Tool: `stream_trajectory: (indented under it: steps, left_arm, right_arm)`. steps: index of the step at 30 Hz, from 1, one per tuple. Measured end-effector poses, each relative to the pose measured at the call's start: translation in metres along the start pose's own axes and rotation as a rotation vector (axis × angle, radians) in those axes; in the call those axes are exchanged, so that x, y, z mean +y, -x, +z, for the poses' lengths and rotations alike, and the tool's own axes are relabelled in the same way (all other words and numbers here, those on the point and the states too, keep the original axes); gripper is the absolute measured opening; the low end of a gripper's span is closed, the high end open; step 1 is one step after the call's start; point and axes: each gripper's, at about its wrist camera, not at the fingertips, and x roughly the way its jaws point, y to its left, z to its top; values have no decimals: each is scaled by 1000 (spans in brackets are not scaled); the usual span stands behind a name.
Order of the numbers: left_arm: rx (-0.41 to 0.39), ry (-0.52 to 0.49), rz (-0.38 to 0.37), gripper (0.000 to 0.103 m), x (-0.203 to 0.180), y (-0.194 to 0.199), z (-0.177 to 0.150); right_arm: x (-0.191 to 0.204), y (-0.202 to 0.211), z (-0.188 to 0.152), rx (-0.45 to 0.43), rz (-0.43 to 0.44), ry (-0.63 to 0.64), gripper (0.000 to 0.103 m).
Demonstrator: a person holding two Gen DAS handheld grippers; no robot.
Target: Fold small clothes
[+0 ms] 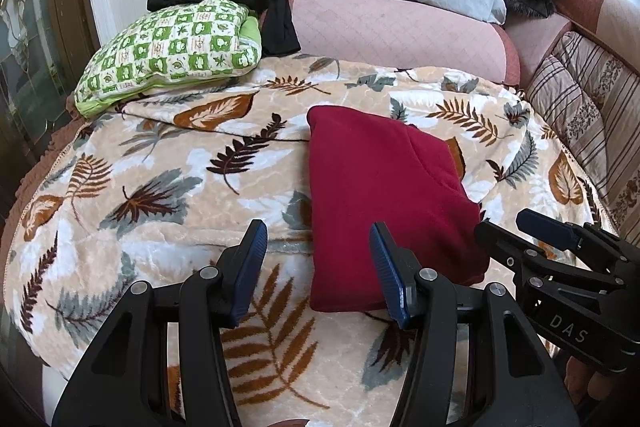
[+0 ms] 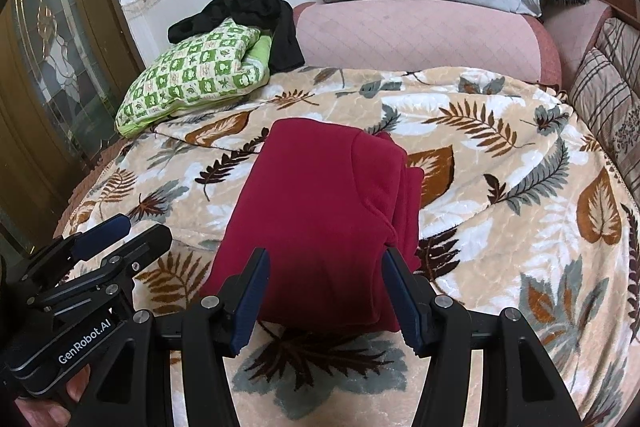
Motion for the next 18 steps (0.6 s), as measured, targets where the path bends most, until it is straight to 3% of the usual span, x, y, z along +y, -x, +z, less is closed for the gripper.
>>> stream_trajectory:
  steps: [18]
  left_arm:
    - [14,-36,8,53,-8,-9,0]
  right_arm:
    - [-4,-4,0,13,0,-15,56]
